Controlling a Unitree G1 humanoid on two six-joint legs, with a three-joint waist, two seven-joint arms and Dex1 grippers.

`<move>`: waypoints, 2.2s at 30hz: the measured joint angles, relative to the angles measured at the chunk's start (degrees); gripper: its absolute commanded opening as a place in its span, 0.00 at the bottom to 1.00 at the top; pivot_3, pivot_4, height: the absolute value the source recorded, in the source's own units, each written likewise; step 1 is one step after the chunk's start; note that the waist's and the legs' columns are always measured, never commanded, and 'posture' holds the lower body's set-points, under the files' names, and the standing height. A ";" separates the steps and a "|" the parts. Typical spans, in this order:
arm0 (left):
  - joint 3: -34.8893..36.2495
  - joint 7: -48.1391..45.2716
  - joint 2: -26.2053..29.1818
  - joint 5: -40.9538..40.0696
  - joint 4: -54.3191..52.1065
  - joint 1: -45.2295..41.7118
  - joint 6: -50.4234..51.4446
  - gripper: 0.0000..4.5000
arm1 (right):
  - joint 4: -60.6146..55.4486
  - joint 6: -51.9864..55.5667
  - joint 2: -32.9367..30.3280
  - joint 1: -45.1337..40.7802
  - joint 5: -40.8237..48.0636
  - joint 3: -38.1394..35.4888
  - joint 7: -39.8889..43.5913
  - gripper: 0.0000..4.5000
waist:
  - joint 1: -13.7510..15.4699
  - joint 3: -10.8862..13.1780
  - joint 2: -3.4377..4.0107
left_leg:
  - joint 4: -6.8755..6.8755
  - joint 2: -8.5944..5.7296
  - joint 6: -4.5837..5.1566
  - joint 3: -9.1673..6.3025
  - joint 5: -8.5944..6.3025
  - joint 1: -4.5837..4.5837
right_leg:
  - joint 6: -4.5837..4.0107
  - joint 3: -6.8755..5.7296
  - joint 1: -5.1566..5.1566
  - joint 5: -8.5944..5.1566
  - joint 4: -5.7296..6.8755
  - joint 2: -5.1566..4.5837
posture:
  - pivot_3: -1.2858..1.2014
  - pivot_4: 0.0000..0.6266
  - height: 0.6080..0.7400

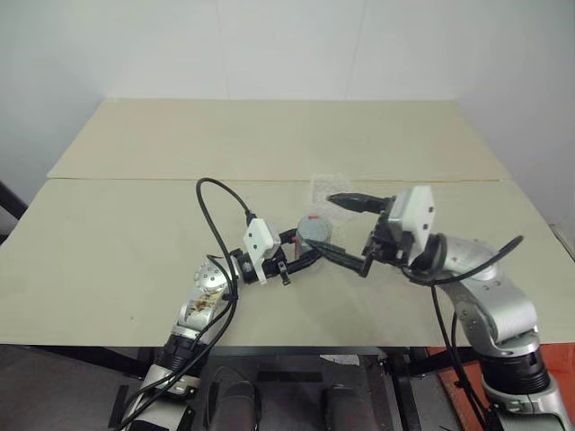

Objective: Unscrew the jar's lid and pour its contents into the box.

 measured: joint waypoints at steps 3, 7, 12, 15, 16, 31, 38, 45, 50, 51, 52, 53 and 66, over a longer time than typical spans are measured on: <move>-0.09 -0.29 -0.07 0.01 0.01 -0.12 -0.48 0.43 | 1.25 0.07 1.40 -1.19 -1.53 1.89 -1.10 0.99 | -0.07 0.00 0.00 | 0.00 0.00 0.00 0.00 0.00 0.00 | 0.00 0.00 0.00 0.00 0.01 0.00 | 0.52 0.24 1.00; -0.14 -0.58 -0.15 0.01 0.01 -0.24 -0.60 0.43 | 3.59 0.12 2.27 -2.60 -2.90 3.52 -1.61 0.99 | -0.18 0.00 0.00 | 0.00 0.00 0.00 0.00 0.00 0.00 | 0.00 0.00 0.00 0.00 0.00 0.00 | 0.52 0.24 1.00; -0.14 -0.71 -0.10 0.01 0.05 -0.25 -0.63 0.43 | 5.70 0.30 3.21 -3.15 -4.13 4.70 -2.00 0.99 | -0.24 0.00 0.00 | 0.00 0.00 0.00 0.00 0.00 0.00 | 0.00 0.00 0.00 0.00 0.01 0.00 | 0.52 0.24 1.00; -0.12 -0.70 0.00 0.01 0.20 -0.25 -0.68 0.43 | 5.89 0.72 3.35 -3.15 -4.10 4.76 -2.14 0.99 | -0.25 0.00 0.00 | 0.00 0.00 0.00 0.00 0.00 0.00 | 0.00 0.00 0.00 0.00 0.01 0.00 | 0.52 0.24 1.00; -0.08 -0.70 0.07 0.01 0.36 -0.25 -0.72 0.43 | 5.89 0.91 3.35 -3.15 -4.08 4.69 -2.18 0.99 | -0.25 0.00 0.00 | 0.00 0.00 0.00 0.00 0.00 0.00 | 0.00 0.00 0.00 0.00 0.01 0.00 | 0.52 0.24 1.00; 0.23 -0.80 0.02 0.00 2.15 -0.98 -0.97 0.43 | 5.02 1.24 1.81 0.40 -3.33 1.00 -2.45 0.99 | -0.24 0.00 0.00 | 0.00 0.00 0.00 0.00 0.00 0.00 | 0.00 0.00 0.00 0.00 0.01 0.00 | 0.52 0.24 1.00; 0.68 -0.88 -0.06 -0.01 2.43 -1.31 -1.73 0.43 | 4.47 1.21 0.12 2.48 -2.85 -0.41 -2.34 0.99 | -0.24 0.00 0.00 | 0.00 0.00 0.00 0.00 0.00 0.00 | 0.00 0.00 0.00 0.00 0.01 0.01 | 0.52 0.24 1.00; 1.05 -1.15 0.18 -0.01 3.24 -1.31 -2.07 0.43 | 4.75 1.14 -0.90 3.34 -2.91 -2.52 -2.37 0.99 | -0.23 0.00 0.00 | 0.00 0.00 0.00 0.01 0.00 0.00 | 0.00 0.00 0.00 0.00 0.01 0.00 | 0.52 0.24 1.00; 0.94 -1.79 0.16 -0.01 3.28 -1.31 -2.14 0.43 | 5.93 0.65 -1.91 3.98 -3.04 -4.03 -2.02 0.99 | -0.23 0.00 0.00 | 0.00 0.00 0.00 0.01 0.00 0.00 | 0.00 0.00 0.00 0.00 0.00 0.00 | 0.52 0.24 1.00; 0.94 -1.91 0.15 -0.01 3.28 -1.31 -2.16 0.43 | 6.31 0.58 -2.02 3.99 -3.13 -4.17 -2.03 0.99 | -0.23 0.00 0.00 | 0.00 0.00 0.00 0.01 0.00 0.00 | 0.00 0.00 0.00 0.00 0.00 0.00 | 0.52 0.24 1.00; 0.93 -1.97 0.13 -0.01 3.28 -1.31 -2.17 0.43 | 6.48 0.52 -2.06 4.00 -3.39 -4.23 -2.05 0.99 | -0.23 0.00 0.00 | 0.00 0.00 0.00 0.01 0.00 0.00 | 0.00 0.00 0.00 0.00 0.01 0.00 | 0.52 0.24 1.00; 0.93 -2.00 0.11 -0.01 3.28 -1.31 -2.17 0.43 | 6.64 0.41 -2.10 4.00 -3.58 -4.24 -2.05 0.99 | -0.24 0.00 0.00 | 0.00 0.00 0.00 0.01 0.00 0.00 | 0.00 0.00 0.00 0.00 0.01 0.01 | 0.52 0.24 1.00; 0.93 -1.90 -0.12 0.01 3.32 -1.31 -2.28 0.43 | 3.37 0.80 -5.47 7.77 0.49 -5.97 3.02 0.99 | -0.13 0.01 -0.01 | 0.00 -0.01 0.00 0.00 0.00 0.00 | 0.00 0.00 0.01 0.00 0.00 0.00 | 0.52 0.24 1.00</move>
